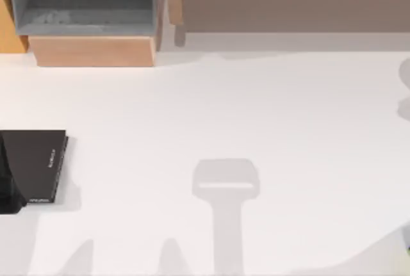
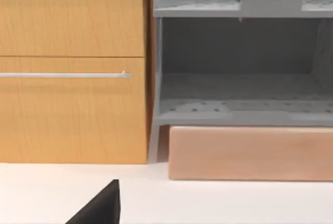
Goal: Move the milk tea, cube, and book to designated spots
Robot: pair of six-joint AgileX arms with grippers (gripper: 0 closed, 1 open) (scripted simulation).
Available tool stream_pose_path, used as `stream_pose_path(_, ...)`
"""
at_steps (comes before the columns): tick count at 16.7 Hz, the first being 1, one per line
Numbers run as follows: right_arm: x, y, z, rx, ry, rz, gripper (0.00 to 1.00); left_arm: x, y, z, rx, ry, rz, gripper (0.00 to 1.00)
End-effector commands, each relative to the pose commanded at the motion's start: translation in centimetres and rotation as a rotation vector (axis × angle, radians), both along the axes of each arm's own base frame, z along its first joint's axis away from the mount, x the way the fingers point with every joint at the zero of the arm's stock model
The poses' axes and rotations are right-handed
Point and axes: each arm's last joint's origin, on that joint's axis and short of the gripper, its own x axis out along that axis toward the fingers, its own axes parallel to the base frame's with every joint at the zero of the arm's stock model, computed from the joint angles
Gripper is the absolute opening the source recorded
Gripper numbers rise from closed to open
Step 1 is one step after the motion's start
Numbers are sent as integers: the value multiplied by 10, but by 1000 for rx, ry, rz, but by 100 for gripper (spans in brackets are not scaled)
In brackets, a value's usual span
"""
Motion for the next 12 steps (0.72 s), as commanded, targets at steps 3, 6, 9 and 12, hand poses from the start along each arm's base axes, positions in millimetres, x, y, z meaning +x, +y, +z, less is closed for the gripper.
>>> stream_pose_path(3, 0, 0, 0, 0, 0, 0, 68, 0, 0, 0, 0, 0, 0, 100)
stream_pose_path(6, 0, 0, 0, 0, 0, 0, 90, 0, 0, 0, 0, 0, 0, 100)
stream_pose_path(9, 0, 0, 0, 0, 0, 0, 100, 0, 0, 0, 0, 0, 0, 100)
stream_pose_path(12, 0, 0, 0, 0, 0, 0, 100, 0, 0, 0, 0, 0, 0, 100)
